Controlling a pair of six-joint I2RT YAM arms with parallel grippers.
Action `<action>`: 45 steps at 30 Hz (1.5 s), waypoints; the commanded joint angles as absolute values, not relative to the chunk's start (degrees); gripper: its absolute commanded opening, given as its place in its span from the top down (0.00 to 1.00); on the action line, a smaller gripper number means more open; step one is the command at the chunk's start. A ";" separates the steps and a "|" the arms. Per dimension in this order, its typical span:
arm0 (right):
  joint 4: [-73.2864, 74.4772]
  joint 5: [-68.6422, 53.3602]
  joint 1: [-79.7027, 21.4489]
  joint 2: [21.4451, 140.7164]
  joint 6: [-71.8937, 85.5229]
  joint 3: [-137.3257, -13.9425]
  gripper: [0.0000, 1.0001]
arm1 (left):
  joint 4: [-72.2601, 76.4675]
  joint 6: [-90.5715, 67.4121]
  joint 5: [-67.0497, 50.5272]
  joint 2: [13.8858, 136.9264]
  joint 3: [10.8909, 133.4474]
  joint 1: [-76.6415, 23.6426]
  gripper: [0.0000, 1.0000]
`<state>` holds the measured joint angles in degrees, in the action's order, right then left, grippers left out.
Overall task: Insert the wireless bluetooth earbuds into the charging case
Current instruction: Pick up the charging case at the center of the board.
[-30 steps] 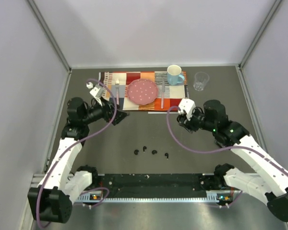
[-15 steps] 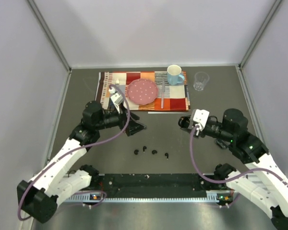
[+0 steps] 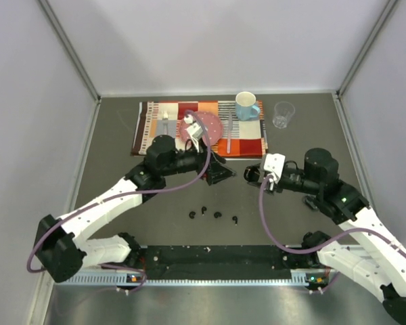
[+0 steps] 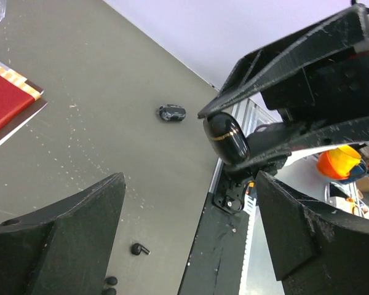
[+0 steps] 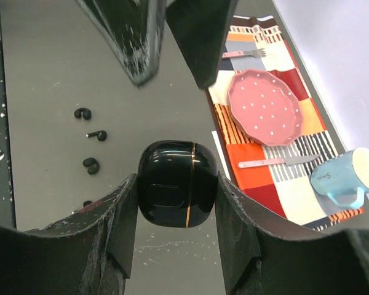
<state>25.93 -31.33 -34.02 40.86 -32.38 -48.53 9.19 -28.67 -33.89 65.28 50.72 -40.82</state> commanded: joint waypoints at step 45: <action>17.81 -5.37 -39.64 42.88 -5.12 -53.16 0.01 | 8.35 -22.33 -14.95 67.86 53.09 -45.27 1.00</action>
